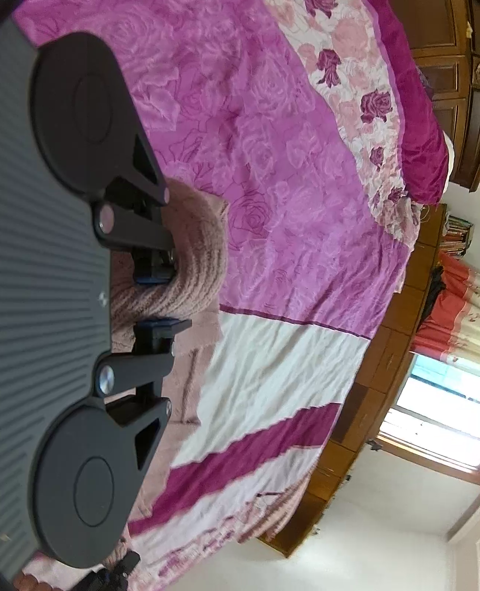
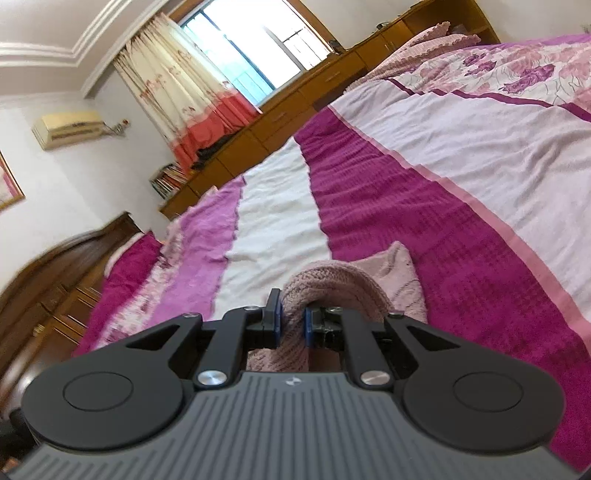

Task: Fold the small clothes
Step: 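Lift the hem with both grippers and fold it toward the collar, then lay the folded hem down and open both grippers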

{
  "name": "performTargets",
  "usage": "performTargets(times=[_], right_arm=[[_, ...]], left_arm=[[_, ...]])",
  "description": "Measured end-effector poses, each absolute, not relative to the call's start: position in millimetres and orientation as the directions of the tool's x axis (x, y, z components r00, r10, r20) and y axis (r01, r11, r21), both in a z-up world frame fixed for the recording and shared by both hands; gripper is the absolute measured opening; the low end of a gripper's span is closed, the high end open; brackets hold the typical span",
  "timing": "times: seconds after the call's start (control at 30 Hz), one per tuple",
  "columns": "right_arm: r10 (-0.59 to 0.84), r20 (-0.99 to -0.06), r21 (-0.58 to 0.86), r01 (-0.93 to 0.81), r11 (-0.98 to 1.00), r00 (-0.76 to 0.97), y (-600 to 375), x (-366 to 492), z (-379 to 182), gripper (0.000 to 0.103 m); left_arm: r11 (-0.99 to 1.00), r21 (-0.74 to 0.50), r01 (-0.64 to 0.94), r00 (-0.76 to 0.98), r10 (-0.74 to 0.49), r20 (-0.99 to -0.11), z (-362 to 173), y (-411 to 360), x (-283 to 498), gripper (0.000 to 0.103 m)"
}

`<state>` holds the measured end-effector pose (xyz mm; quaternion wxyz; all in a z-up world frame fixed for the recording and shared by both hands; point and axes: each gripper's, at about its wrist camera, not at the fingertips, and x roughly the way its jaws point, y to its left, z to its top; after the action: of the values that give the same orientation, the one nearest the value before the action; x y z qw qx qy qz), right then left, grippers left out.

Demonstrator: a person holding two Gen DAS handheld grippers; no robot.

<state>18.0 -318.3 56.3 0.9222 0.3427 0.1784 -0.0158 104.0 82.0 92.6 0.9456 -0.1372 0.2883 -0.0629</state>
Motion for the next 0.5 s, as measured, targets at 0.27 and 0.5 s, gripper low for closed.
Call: performTargets(times=[0.27, 0.5], right_arm=[[0.033, -0.469, 0.53, 0.251, 0.81, 0.883, -317.3, 46.5, 17.4, 0.015], [0.01, -0.497, 0.508, 0.282, 0.814, 0.868, -320.8, 36.2, 3.3, 0.042]], left_arm=[[0.975, -0.221, -0.028, 0.766, -0.121, -0.631, 43.4, 79.3, 128.4, 0.024], [0.987, -0.159, -0.016, 0.753, -0.092, -0.652, 40.5, 87.2, 115.5, 0.048]])
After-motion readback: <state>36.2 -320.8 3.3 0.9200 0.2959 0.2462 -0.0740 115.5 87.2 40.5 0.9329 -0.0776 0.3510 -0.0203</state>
